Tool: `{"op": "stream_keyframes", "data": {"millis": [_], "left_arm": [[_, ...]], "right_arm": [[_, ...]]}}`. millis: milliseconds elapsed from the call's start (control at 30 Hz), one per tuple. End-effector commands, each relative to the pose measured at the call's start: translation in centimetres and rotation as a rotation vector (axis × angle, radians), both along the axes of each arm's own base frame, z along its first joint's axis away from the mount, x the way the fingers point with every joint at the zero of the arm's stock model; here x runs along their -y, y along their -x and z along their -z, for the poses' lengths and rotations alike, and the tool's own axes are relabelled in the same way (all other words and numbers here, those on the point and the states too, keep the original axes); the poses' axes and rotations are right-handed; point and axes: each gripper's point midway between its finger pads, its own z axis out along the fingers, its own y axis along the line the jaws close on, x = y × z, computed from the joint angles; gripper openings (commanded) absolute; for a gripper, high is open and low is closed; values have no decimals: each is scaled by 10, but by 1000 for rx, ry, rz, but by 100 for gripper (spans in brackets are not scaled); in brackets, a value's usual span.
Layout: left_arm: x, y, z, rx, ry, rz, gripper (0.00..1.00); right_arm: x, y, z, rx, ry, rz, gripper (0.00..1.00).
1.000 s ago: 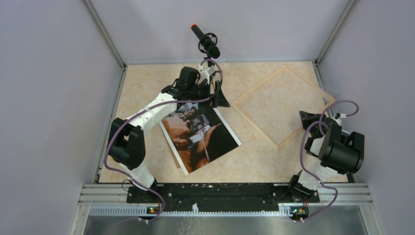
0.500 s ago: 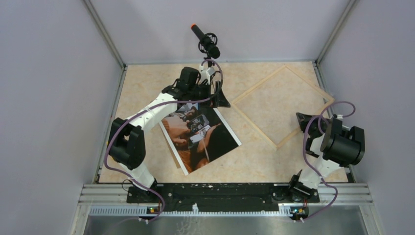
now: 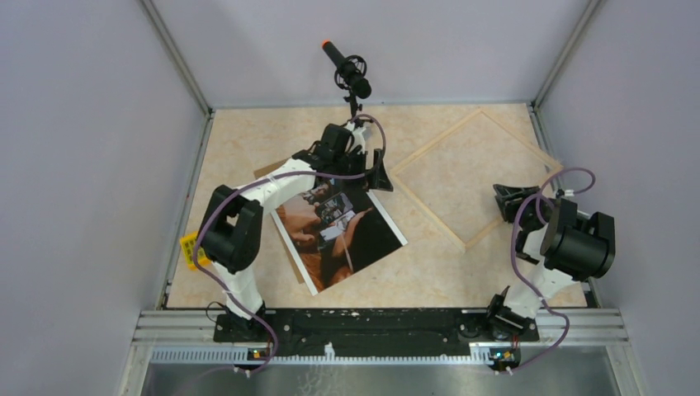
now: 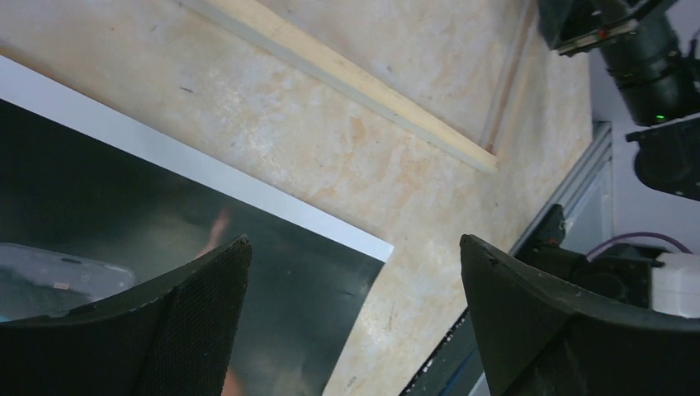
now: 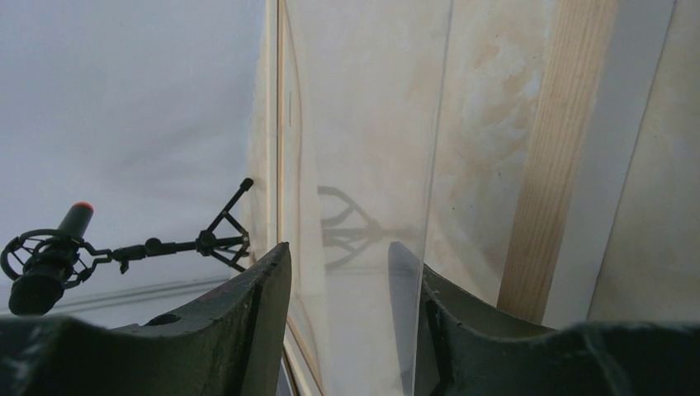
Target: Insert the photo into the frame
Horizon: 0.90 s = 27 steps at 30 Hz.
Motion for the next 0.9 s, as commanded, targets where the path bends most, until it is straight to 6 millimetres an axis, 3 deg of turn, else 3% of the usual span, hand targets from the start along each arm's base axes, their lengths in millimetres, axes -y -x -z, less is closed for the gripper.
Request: {"op": "stream_keyframes", "data": {"millis": [0,100,233,300,367,567,667,867], "left_arm": [[11,-18,21,43,-68,-64,98],[27,-15,23,54,-85,-90,98],[42,-13,10,138,-50,-126,98],[42,-16,6,174,-32,-152,98],[37,-23,5,211,-32,-196,98],[21,-62,0,359,-14,-399,98],[23,-84,-9,426,36,-477,98],[47,-124,-21,523,35,-467,98]], "right_arm": [[-14,-12,-18,75,23,-63,47],[-25,-13,-16,63,20,-79,48],[-37,-11,-16,59,12,-84,48],[-36,-7,-15,51,15,-56,46],[-39,-4,-17,55,24,-43,38],[-39,-1,-27,74,11,-18,10],[-42,-5,-32,83,-12,-40,1],[-51,-11,-42,122,-75,-98,0]]}}
